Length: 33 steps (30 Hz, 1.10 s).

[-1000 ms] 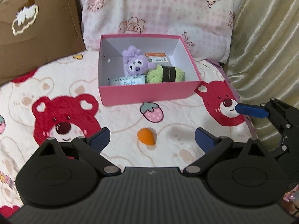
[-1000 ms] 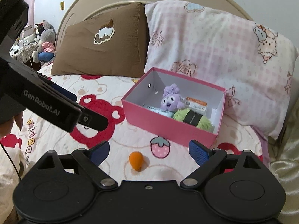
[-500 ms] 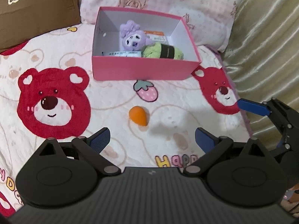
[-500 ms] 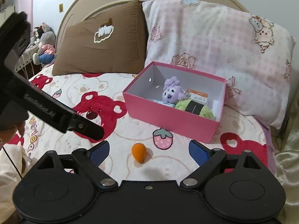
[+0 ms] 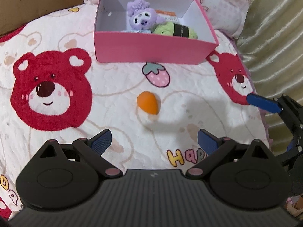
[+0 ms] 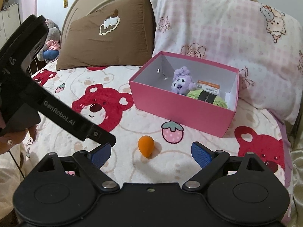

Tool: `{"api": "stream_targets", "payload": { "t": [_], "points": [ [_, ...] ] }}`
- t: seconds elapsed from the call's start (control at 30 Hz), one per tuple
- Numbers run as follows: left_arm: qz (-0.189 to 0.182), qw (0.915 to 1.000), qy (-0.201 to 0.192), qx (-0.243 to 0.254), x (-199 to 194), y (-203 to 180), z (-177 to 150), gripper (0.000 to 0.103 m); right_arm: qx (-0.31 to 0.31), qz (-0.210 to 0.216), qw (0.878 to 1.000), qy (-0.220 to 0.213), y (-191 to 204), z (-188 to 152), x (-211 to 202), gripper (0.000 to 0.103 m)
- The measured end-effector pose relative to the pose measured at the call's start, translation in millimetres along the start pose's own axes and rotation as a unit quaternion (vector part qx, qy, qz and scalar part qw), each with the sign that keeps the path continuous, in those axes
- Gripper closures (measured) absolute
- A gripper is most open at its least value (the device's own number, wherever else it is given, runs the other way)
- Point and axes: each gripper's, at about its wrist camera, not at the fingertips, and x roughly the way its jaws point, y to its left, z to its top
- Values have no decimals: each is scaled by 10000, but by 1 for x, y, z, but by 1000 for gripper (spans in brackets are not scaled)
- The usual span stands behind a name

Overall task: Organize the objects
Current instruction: 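Withdraw the open left tool from the box toward the orange sponge, then move the left tool down over the orange sponge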

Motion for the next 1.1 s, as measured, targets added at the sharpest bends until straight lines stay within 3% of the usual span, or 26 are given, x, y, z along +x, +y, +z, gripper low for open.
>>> {"api": "stream_targets", "payload": {
  "t": [0.2,0.4,0.47,0.6,0.73,0.93,1.1],
  "points": [
    [-29,10000,-72,63,7,1,-3,2,163,86,9994,-302,-8,-11,8,9],
    [-27,9991,-422,-59,16,9,-8,2,293,16,9987,-416,-15,-23,25,9],
    [63,9991,-423,-6,23,11,-11,2,230,-25,9991,-341,-14,-27,34,9],
    [142,9983,-522,202,36,9,-17,2,-425,-539,9976,77,1,-34,59,9],
    [190,9949,-971,190,43,9,-20,2,-353,-455,9979,297,5,-38,81,9],
    [-59,9938,-1113,-2,65,16,-24,2,-325,-390,9980,384,15,-41,102,10],
    [-430,9924,-1117,-297,84,29,-31,3,-383,-117,9990,173,21,-45,111,14]
  ]
}}
